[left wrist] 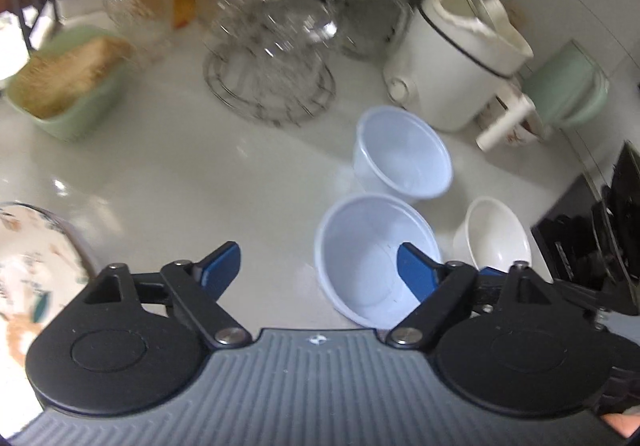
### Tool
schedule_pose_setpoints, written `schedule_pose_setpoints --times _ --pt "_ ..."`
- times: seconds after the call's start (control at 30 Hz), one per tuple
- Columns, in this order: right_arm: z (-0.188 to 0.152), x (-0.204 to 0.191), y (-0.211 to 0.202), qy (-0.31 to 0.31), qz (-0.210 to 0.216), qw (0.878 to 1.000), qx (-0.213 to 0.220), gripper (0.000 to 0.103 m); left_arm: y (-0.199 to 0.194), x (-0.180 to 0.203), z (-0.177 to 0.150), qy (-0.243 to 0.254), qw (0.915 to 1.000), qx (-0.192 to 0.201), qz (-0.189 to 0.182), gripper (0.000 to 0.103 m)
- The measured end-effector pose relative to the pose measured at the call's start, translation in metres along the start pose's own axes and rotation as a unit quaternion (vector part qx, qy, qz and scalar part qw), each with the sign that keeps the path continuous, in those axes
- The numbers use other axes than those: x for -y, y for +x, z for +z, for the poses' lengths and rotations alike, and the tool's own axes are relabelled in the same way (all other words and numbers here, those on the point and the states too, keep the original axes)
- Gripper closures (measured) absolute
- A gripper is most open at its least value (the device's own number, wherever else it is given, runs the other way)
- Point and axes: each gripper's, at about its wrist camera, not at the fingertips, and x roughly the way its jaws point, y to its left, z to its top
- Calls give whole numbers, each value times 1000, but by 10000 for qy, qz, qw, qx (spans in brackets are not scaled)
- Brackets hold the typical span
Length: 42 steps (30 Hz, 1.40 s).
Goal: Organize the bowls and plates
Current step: 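Move both grippers to the rim of the pale blue plastic bowl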
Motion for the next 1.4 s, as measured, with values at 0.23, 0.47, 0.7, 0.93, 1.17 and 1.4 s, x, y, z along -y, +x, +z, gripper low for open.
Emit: schedule_pose_setpoints --times 0.23,0.47,0.7,0.93,1.17,1.4 --pt "-10 14 17 308 -54 9995 -56 63 31 8 -14 -35 9989 -393 -244 53" --pt "-11 15 26 472 -85 9988 -14 68 37 11 -14 -13 9989 -406 -238 73" --pt "-13 16 35 651 -124 9978 -10 77 40 8 -9 -27 9989 -448 -161 80" --pt "-13 18 31 730 72 9973 14 77 32 3 -8 -70 9988 -451 -190 81" --pt "-12 5 26 629 315 9975 25 77 12 -8 -5 -117 9995 -273 -49 80" --pt "-9 -19 32 408 544 9977 -65 77 -2 -29 -3 -212 9995 -197 134 80"
